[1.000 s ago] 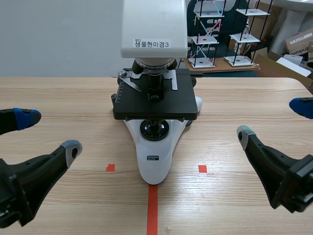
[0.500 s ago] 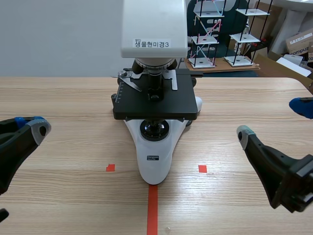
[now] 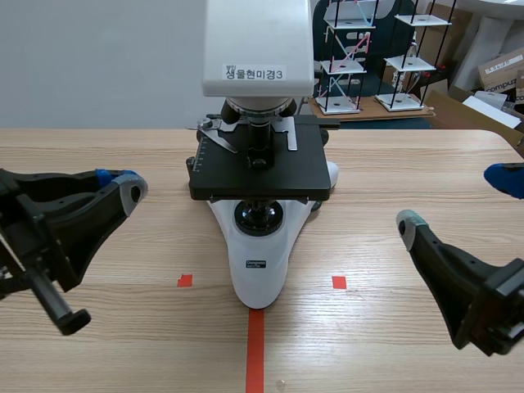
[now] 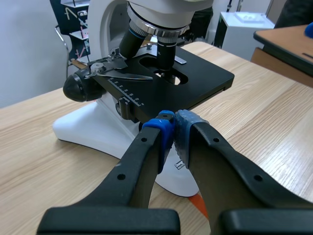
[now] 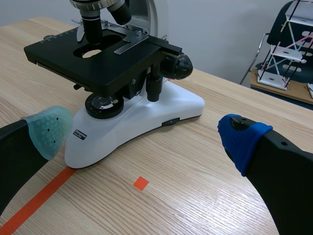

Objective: Point at the objective lens

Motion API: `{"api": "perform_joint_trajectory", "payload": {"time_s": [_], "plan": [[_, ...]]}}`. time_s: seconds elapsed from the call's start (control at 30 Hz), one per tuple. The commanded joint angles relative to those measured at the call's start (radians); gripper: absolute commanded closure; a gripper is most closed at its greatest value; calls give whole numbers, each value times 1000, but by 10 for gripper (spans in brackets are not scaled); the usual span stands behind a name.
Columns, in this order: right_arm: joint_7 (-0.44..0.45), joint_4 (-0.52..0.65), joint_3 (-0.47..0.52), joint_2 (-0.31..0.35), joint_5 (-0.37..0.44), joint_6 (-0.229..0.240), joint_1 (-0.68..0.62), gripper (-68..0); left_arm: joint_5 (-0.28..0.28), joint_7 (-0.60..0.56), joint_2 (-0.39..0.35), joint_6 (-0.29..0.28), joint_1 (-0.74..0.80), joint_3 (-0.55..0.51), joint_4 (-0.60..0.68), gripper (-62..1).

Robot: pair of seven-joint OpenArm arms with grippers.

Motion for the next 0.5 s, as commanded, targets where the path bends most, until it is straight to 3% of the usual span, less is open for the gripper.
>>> {"api": "perform_joint_trajectory", "payload": {"time_s": [0.0,0.47], "plan": [[22,14,8,11,14,1,-2,-671,-9,5,8,13,-32,21,11,-27],[22,14,8,11,14,1,-2,-671,-9,148,11,108,-253,194,9,-27]]}}
